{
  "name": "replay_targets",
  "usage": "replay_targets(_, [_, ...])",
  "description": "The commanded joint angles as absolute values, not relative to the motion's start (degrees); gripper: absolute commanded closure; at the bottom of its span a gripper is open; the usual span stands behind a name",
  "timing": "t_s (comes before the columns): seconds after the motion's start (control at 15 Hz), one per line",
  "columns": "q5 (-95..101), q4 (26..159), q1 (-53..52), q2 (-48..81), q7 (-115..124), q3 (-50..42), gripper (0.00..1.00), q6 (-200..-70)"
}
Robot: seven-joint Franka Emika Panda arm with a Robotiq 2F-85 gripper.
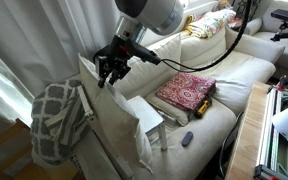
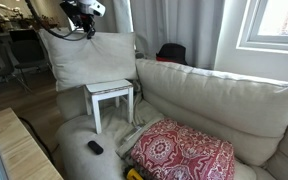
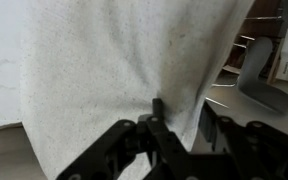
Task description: Twist the chair then put the pillow behind
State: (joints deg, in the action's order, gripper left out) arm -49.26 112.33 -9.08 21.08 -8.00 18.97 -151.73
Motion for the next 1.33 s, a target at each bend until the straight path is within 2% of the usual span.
replay_targets(0.0, [-51.3,111.2,-9.7,20.9,-7.4,18.7,0.3,-152.7])
replay_targets(0.27, [-48.3,111.0,-10.3,19.5,-4.9,16.9,0.01,-152.1])
replay_targets(0.67, [-33.2,111.5,-8.9,13.5,5.4,10.8,0.0,-140.9])
replay_targets(1.27, [-27.3,106.3,-4.0,0.2,2.4,6.0,0.0,-116.7])
